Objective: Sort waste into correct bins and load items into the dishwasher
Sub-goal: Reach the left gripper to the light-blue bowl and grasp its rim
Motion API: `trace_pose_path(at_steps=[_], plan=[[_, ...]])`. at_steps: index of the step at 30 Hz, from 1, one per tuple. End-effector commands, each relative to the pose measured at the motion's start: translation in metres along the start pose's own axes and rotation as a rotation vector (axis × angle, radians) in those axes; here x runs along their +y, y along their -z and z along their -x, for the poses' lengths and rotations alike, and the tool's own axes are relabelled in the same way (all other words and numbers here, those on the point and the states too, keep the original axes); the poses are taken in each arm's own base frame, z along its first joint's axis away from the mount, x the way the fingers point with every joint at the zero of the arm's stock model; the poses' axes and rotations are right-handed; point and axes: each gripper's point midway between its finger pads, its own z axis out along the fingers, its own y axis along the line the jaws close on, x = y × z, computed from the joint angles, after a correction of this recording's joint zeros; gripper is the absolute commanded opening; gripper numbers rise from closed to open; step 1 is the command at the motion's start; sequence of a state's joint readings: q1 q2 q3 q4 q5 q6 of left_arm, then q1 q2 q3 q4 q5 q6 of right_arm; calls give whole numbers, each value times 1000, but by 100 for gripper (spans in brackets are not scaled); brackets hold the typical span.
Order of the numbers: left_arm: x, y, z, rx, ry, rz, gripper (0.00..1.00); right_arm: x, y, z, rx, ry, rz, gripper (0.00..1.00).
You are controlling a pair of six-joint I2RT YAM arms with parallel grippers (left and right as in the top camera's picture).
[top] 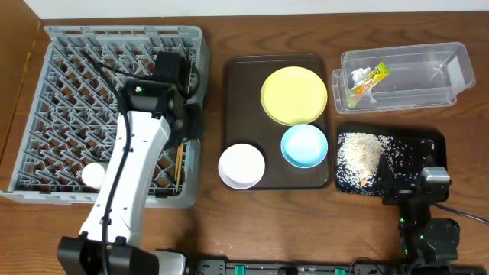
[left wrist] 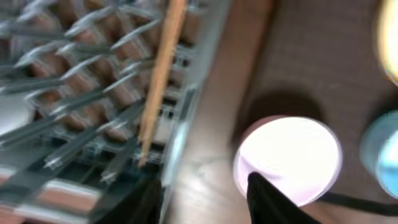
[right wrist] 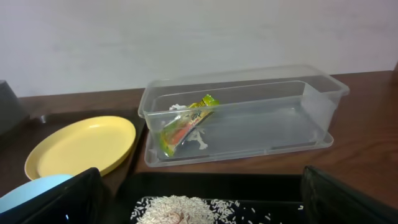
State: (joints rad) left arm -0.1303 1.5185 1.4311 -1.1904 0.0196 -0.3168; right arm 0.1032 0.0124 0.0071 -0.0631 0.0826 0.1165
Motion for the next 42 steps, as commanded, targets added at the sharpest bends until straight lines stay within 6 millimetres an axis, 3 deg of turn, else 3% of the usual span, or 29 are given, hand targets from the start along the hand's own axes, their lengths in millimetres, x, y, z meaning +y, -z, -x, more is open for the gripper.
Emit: trace_pose_path(at_steps=[1, 5, 6, 9, 11, 16, 24, 27, 33, 37, 42], plan=[[-42, 2, 6, -35, -124, -159, 45, -2, 0, -1, 0, 13, -8, 99], [-92, -8, 27, -149, -250, -232, 45, -2, 0, -1, 0, 13, -8, 99], [-110, -17, 33, -170, -280, -251, 47, -2, 0, -1, 0, 13, -8, 99], [-136, -46, 37, -157, -312, -263, 50, -2, 0, -1, 0, 13, -8, 99], [-148, -68, 30, -106, -326, -277, 50, -2, 0, -1, 0, 13, -8, 99], [-198, -106, -20, 124, -391, -464, 49, -2, 0, -1, 0, 13, -8, 99], [-216, -151, -69, 263, -491, -417, 41, -2, 0, -1, 0, 13, -8, 99], [-218, -161, -74, 280, -495, -408, 27, -2, 0, -1, 0, 13, -8, 99], [-222, -161, -69, 264, -494, -434, 19, -2, 0, -1, 0, 13, -8, 99], [-228, -156, -78, 288, -510, -471, 8, -2, 0, -1, 0, 13, -8, 99], [-225, -145, -74, 280, -504, -473, 7, -2, 0, -1, 0, 13, -8, 99]])
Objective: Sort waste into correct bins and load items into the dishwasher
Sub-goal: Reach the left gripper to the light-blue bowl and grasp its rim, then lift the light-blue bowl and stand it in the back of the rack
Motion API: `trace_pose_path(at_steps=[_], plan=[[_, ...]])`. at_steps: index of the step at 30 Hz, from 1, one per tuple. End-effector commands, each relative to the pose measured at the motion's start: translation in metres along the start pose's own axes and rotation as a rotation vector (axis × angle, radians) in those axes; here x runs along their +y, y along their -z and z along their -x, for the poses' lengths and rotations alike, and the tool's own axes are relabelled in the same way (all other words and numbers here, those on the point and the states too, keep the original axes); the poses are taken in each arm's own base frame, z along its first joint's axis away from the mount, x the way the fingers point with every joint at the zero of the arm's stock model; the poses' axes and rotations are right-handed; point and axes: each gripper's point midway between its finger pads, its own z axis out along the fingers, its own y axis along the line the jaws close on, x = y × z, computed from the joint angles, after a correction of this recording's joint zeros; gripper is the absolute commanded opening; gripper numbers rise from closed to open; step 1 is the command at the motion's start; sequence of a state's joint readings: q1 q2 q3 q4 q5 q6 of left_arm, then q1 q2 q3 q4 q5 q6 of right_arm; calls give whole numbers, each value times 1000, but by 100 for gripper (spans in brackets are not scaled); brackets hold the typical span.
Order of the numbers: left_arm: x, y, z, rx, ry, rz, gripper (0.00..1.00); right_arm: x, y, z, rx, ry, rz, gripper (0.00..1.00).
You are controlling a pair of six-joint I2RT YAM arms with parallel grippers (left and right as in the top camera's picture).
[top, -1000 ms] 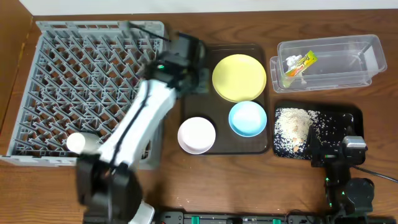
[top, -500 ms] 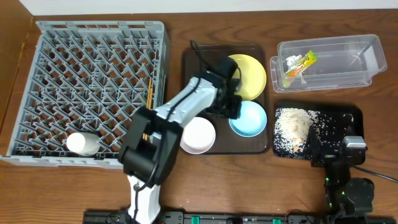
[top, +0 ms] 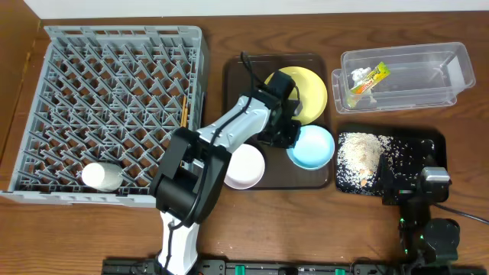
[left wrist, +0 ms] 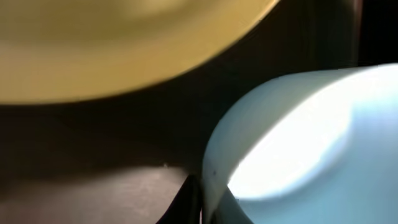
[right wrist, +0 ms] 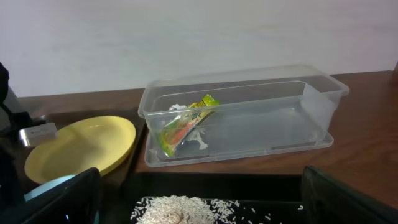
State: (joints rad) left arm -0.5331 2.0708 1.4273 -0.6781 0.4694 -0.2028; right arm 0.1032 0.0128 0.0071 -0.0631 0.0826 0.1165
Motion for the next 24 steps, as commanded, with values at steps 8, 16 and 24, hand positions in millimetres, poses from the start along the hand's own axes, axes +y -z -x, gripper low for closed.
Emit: trace_pose_path(at_steps=[8, 16, 24], plan=[[78, 197, 20, -434, 84, 535, 7, -2, 0, 0, 0, 13, -8, 99], [190, 354, -11, -645, 304, 1238, 8, -2, 0, 0, 0, 13, -8, 99], [269, 386, -22, -583, 461, 1517, 7, -2, 0, 0, 0, 13, -8, 99]])
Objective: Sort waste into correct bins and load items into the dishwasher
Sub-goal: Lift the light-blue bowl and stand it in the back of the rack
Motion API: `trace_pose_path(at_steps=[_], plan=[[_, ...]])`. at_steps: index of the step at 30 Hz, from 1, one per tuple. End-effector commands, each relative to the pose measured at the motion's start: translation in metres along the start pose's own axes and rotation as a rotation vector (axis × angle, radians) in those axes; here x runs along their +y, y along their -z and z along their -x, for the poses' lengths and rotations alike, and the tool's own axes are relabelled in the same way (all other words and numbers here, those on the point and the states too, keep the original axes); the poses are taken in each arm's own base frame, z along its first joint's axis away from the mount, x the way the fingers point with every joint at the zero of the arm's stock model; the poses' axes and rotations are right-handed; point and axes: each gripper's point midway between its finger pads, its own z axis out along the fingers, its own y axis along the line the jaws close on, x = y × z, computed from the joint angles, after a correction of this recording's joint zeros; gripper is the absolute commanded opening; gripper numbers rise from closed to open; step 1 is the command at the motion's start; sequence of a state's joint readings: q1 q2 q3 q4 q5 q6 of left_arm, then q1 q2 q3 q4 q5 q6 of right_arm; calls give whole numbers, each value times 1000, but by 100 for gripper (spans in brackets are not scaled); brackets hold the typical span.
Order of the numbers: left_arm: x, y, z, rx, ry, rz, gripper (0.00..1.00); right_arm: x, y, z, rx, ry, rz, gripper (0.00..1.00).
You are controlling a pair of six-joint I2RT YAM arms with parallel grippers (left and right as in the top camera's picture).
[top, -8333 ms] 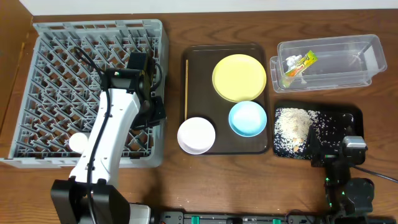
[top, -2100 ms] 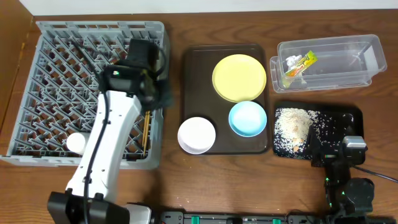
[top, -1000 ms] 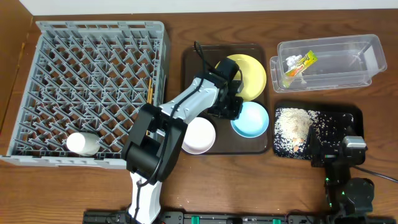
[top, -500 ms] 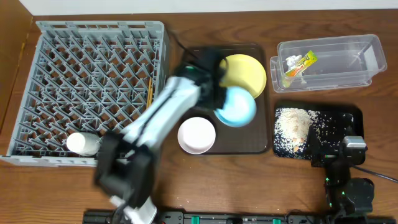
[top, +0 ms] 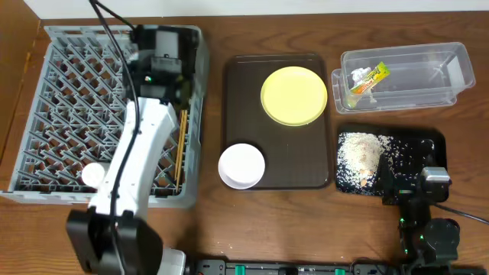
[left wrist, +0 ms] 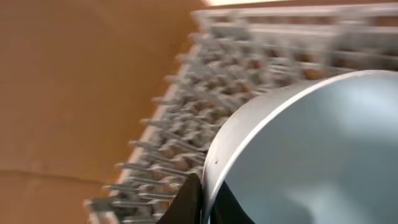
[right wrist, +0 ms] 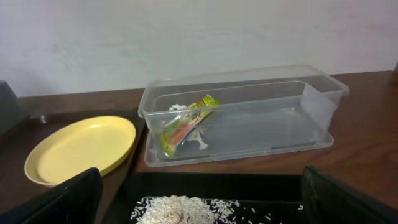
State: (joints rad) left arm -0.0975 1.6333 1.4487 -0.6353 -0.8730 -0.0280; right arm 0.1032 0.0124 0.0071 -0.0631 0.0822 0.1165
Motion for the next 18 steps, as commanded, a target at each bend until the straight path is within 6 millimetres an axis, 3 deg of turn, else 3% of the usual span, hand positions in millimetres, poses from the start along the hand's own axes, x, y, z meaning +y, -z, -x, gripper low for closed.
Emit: trace_pose_path(at_steps=[1, 10, 18], plan=[[18, -30, -5, 33, -65, 164, 8, -2, 0, -1, 0, 13, -9, 99], [-20, -81, -10, 45, -213, 320, 8, -2, 0, -1, 0, 13, -9, 99], [-34, -95, -11, 41, -263, 366, 7, -2, 0, -1, 0, 13, -9, 99]])
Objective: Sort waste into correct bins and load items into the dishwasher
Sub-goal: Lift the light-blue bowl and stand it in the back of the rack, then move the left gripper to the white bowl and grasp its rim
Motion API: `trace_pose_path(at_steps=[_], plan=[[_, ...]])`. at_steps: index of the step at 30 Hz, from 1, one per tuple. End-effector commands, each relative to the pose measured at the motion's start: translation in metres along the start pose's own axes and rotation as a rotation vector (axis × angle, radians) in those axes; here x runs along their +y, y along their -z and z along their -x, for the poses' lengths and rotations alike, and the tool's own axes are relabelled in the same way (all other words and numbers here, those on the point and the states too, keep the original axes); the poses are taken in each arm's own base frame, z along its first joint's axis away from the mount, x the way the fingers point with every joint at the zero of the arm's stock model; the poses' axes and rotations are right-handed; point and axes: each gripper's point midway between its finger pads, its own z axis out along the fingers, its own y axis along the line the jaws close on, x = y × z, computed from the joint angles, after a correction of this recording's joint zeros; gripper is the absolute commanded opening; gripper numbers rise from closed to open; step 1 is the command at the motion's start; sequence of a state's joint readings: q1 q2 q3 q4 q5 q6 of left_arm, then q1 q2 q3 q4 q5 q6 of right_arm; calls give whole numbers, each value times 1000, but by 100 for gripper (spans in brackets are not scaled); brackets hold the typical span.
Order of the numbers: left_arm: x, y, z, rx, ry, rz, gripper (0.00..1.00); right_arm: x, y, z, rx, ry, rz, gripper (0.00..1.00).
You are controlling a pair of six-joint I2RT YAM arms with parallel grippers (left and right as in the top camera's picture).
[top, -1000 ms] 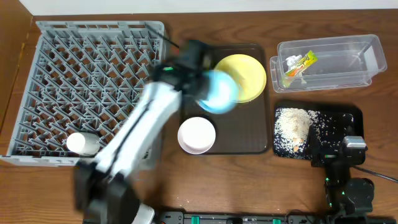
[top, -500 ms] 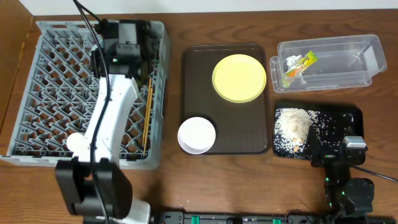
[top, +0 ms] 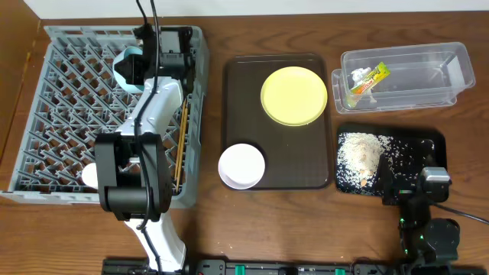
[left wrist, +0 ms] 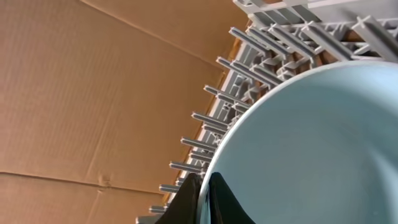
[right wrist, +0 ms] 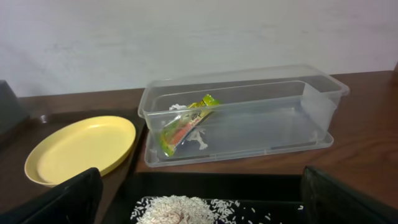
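My left gripper [left wrist: 204, 198] is shut on the rim of the light blue bowl [left wrist: 311, 143], held on edge over the far middle of the grey dish rack [top: 46, 114]; from overhead the blue bowl [top: 127, 67] shows beside the left arm. On the brown tray [top: 237, 99] lie a yellow plate [top: 294, 95] and a white bowl [top: 242, 166]. My right gripper [right wrist: 199, 211] rests open at the table's front right, over the black bin of rice [top: 367, 156]. A clear bin [top: 405, 72] holds a green-yellow wrapper [right wrist: 183, 127].
In the rack, wooden chopsticks [top: 181, 145] lie along its right side and a white cup [top: 90, 176] lies at the front left. A cardboard wall [left wrist: 74, 93] stands to the left of the rack.
My left gripper, with the blue bowl, has shifted a little to the left over the rack's far part, and the bowl now stands on edge among the tines. The right arm has not moved.
My left gripper was over the rack's right edge by the chopsticks, with the blue bowl on the tray. Then it was down at the blue bowl's rim on the tray. Afterwards the bowl was gone from the tray and held over the rack's far side, where it stays now.
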State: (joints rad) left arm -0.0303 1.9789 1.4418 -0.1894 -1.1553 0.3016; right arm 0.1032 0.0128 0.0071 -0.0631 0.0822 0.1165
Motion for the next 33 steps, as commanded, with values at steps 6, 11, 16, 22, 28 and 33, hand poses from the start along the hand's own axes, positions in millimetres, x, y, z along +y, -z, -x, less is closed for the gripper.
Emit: trace_pose_path(at_steps=[6, 11, 16, 22, 28, 33], plan=[[8, -2, -3, 22, -52, 96, 8, -2, 0, 0, 0, 13, -9, 99], [0, 8, 0, 3, -69, 85, 7, -2, 0, 0, 0, 13, -9, 99], [-14, 23, -2, -24, -102, 62, 7, -2, 0, 0, 0, 13, -9, 99], [-23, 30, -8, -29, -143, 51, 8, -2, 0, 0, 0, 13, -9, 99], [-30, 43, -14, -36, -141, 31, 24, -2, 0, 0, 0, 13, -9, 99], [-67, 81, -38, -16, -199, -254, 39, -2, 0, 0, 0, 13, -9, 99]])
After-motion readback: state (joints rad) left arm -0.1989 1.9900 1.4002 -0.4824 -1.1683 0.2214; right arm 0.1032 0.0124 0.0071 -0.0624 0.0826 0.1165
